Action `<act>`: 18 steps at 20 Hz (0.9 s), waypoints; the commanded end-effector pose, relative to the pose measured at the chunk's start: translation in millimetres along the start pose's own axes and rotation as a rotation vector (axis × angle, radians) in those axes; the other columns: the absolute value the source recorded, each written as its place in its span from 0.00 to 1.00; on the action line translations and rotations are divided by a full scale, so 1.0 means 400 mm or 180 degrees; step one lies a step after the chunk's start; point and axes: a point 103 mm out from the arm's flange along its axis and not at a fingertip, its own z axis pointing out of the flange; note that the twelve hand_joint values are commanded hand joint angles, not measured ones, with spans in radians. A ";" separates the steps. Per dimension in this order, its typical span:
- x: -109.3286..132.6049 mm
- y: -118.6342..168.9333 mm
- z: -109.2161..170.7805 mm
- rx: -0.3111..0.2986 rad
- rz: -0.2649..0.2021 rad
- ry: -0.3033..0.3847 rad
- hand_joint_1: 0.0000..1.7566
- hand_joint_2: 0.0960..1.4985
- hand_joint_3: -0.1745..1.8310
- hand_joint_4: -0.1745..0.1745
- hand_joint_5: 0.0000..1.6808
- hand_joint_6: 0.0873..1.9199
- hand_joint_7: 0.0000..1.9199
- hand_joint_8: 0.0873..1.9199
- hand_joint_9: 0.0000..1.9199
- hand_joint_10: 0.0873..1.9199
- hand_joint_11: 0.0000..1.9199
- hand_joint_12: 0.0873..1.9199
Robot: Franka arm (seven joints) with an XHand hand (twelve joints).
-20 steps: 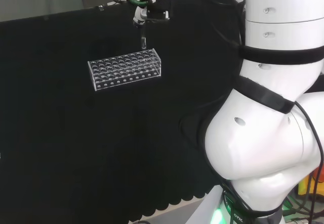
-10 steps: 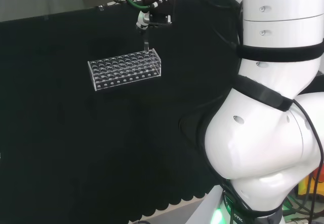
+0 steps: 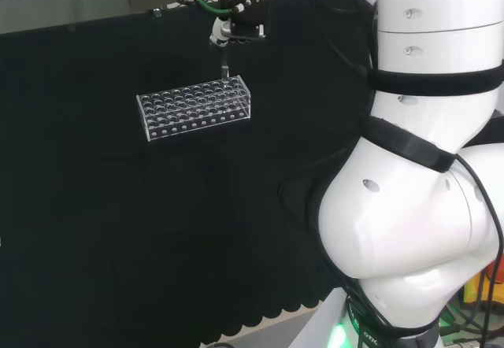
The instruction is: Put the test tube back in the rack.
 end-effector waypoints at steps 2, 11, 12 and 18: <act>0.017 0.003 0.005 0.0028 -0.0035 -0.0006 0.70 0.42 0.39 0.00 0.77 0.28 0.87 0.26 0.84 0.33 0.65 0.42; 0.011 0.002 0.011 0.0040 -0.0043 -0.0027 0.70 0.42 0.39 0.00 0.77 0.28 0.87 0.26 0.84 0.33 0.65 0.42; 0.009 0.003 0.014 0.0046 -0.0045 -0.0031 0.70 0.42 0.39 0.00 0.77 0.28 0.87 0.26 0.84 0.33 0.65 0.42; -0.006 0.025 0.038 0.0100 0.0013 -0.0054 0.70 0.42 0.39 0.00 0.77 0.28 0.87 0.26 0.84 0.33 0.65 0.42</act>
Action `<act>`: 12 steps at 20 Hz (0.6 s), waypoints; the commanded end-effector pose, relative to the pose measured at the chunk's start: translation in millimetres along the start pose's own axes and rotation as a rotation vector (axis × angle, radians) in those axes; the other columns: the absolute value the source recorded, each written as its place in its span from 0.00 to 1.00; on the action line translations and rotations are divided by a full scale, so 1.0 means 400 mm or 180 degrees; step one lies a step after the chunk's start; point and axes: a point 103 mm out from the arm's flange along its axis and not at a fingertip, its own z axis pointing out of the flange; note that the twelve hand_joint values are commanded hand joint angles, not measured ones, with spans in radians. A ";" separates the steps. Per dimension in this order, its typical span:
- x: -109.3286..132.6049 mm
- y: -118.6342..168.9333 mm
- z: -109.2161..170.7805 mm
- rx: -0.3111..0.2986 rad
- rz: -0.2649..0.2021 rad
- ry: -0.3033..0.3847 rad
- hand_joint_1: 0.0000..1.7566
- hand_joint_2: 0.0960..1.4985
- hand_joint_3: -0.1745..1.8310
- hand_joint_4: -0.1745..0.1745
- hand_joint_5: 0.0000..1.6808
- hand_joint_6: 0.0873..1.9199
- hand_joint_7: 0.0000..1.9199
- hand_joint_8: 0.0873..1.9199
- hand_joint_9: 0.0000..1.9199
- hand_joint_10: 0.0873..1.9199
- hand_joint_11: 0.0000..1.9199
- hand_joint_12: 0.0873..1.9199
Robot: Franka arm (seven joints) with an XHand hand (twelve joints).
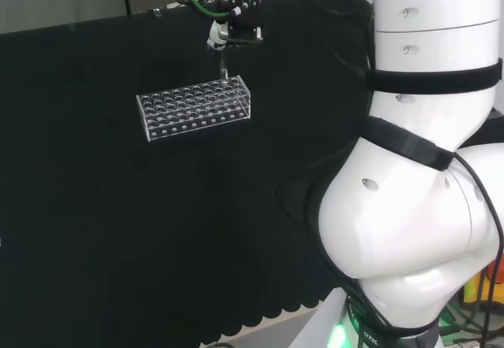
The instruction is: Put the test tube back in the rack.
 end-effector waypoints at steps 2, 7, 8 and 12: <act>-0.015 0.028 0.023 0.0052 0.0110 0.0009 0.70 0.42 0.39 0.00 0.77 0.28 0.87 0.26 0.84 0.33 0.65 0.42; -0.022 0.057 0.036 0.0082 0.0190 0.0048 0.70 0.42 0.39 0.00 0.77 0.28 0.87 0.26 0.84 0.33 0.65 0.42; -0.024 0.061 0.038 0.0084 0.0198 0.0053 0.70 0.42 0.39 0.00 0.77 0.28 0.87 0.26 0.84 0.33 0.65 0.42; -0.030 0.071 0.038 0.0101 0.0254 0.0044 0.70 0.42 0.39 0.00 0.77 0.28 0.87 0.26 0.84 0.33 0.65 0.42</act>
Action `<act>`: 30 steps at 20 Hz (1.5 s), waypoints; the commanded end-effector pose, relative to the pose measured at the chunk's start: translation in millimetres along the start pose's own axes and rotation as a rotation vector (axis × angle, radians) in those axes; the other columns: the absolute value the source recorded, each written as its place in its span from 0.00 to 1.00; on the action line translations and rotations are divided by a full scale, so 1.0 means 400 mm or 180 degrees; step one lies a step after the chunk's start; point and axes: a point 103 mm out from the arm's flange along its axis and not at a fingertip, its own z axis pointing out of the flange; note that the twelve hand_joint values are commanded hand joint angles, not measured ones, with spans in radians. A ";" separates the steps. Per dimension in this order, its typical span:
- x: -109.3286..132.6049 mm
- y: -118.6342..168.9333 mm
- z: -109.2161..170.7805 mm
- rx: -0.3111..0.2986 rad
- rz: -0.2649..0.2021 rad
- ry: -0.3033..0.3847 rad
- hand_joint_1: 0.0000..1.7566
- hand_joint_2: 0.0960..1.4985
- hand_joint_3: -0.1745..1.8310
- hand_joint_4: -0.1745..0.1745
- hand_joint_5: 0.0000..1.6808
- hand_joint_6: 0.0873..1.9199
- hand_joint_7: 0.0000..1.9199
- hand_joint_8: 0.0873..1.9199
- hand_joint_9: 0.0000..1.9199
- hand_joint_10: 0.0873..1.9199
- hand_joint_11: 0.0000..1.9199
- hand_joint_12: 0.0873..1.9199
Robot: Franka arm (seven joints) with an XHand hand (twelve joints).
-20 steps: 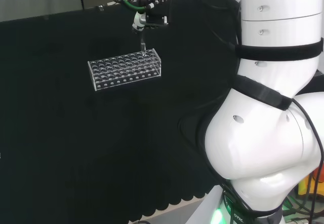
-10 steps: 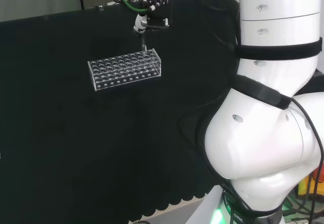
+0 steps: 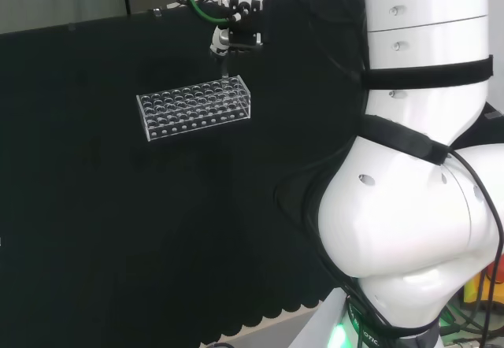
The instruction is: Put the test tube back in the rack.
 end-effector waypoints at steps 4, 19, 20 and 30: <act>-0.024 0.039 0.009 0.0049 0.0109 0.0027 0.70 0.42 0.39 0.00 0.77 0.28 0.87 0.26 0.84 0.33 0.65 0.42; -0.014 0.021 0.089 0.0250 0.0023 0.0060 0.70 0.42 0.39 0.00 0.77 0.28 0.87 0.26 0.84 0.33 0.65 0.42; -0.011 0.017 0.097 0.0263 0.0017 0.0072 0.70 0.42 0.39 0.00 0.77 0.28 0.87 0.26 0.84 0.33 0.65 0.42; 0.000 0.009 0.109 0.0592 -0.0058 0.0225 0.71 0.45 0.35 0.00 0.75 0.30 0.80 0.26 0.80 0.34 0.63 0.49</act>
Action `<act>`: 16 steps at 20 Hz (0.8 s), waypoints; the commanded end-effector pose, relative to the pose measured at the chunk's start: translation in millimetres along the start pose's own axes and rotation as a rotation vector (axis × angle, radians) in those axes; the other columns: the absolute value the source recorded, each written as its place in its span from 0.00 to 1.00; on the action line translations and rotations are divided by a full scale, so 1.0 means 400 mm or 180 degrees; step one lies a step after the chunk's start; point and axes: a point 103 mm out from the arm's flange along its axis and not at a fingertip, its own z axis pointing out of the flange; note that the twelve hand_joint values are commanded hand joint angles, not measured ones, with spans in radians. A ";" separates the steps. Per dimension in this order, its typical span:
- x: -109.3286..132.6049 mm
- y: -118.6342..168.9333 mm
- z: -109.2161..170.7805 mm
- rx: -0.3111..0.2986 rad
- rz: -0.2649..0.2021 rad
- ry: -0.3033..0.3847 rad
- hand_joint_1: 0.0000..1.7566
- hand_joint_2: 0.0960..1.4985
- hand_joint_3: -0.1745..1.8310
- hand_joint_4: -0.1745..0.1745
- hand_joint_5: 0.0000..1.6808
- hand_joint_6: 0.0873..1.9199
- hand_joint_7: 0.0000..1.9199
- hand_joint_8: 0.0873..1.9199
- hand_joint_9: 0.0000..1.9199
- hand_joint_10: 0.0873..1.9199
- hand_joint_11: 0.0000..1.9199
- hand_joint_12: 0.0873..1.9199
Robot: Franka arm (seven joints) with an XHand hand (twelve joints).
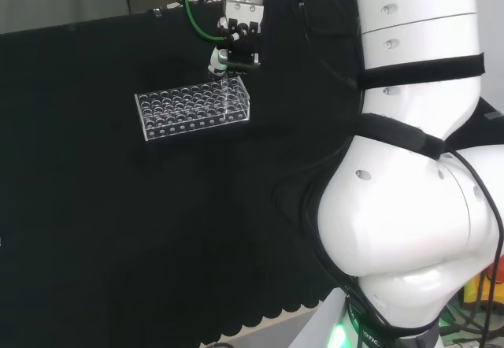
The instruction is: Put the test tube back in the rack.
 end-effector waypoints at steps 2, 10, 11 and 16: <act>-0.007 0.003 -0.009 0.0302 -0.0048 0.0164 0.73 0.53 0.25 0.00 0.71 0.31 0.69 0.30 0.74 0.32 0.53 0.61; -0.013 -0.004 -0.035 0.0340 -0.0074 0.0246 0.68 0.33 0.45 0.29 0.53 0.29 0.49 0.38 0.54 0.35 0.34 0.71; -0.013 -0.007 -0.041 0.0335 -0.0085 0.0248 0.68 0.33 0.45 0.30 0.52 0.29 0.48 0.38 0.53 0.35 0.34 0.71; -0.009 -0.029 -0.090 0.0283 -0.0139 0.0270 0.67 0.32 0.45 0.33 0.50 0.29 0.47 0.38 0.51 0.35 0.33 0.71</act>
